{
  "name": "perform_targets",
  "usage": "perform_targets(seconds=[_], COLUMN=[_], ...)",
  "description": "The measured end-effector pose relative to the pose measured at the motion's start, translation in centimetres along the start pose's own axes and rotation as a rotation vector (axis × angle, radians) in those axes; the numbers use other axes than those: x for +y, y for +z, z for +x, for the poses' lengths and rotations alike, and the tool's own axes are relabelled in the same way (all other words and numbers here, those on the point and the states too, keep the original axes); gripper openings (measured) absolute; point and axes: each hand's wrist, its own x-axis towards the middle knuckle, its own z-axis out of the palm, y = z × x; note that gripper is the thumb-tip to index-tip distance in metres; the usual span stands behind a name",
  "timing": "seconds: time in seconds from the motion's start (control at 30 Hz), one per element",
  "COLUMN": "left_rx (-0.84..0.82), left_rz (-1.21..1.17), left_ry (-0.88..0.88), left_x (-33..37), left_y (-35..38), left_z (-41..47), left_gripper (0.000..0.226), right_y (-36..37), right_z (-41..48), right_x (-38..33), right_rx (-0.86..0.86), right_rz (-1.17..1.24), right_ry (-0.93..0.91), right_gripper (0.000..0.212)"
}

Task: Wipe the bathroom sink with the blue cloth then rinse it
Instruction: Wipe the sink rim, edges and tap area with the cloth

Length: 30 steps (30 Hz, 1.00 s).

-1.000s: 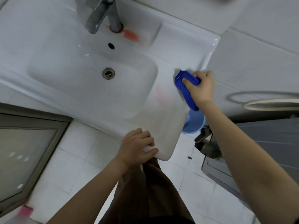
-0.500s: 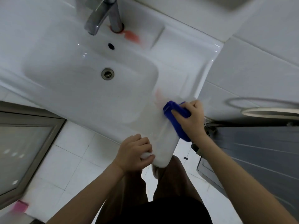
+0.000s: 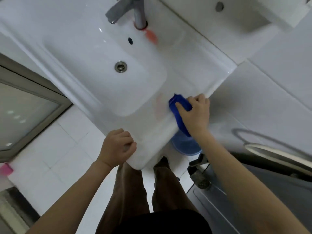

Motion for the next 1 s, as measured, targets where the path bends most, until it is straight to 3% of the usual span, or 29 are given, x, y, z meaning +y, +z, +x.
perform_targets(seconds=[0.1, 0.17, 0.27, 0.43, 0.5, 0.67, 0.83, 1.0], left_rx=[0.017, 0.015, 0.030, 0.116, 0.119, 0.099, 0.101, 0.122], left_rz=[0.007, 0.029, 0.027, 0.016, 0.020, 0.009, 0.017, 0.030], left_ry=[-0.069, -0.070, -0.070, -0.051, -0.043, -0.052, -0.049, -0.057], left_x=[0.7, 0.6, -0.1, 0.1, 0.1, -0.2, 0.1, -0.1], left_y=[0.2, 0.6, 1.0, 1.3, 1.3, 1.2, 1.1, 1.6], left_z=[-0.9, -1.1, -0.8, -0.9, -1.0, -1.1, -1.0, -1.1], left_gripper=[0.023, 0.018, 0.015, 0.017, 0.017, 0.017, 0.015, 0.015], right_y=[0.6, 0.0, -1.6, -2.9, -1.5, -0.5, -2.8, -1.1], right_z=[-3.5, -1.6, 4.3, 7.4, 3.8, -0.2, 7.7, 9.9], right_x=[-0.1, 0.8, 3.0, 4.0, 2.3, 1.8, 1.9, -1.3], right_rx=[-0.150, -0.162, -0.057, 0.099, 0.033, -0.154, -0.067, 0.007], right_rz=[-0.068, -0.120, -0.176, 0.006, 0.004, -0.126, -0.194, -0.085], right_ry=[-0.243, -0.318, -0.224, -0.006, -0.035, -0.331, -0.117, -0.209], right_gripper=[0.029, 0.029, 0.036, 0.031, 0.033, 0.032, 0.042, 0.035])
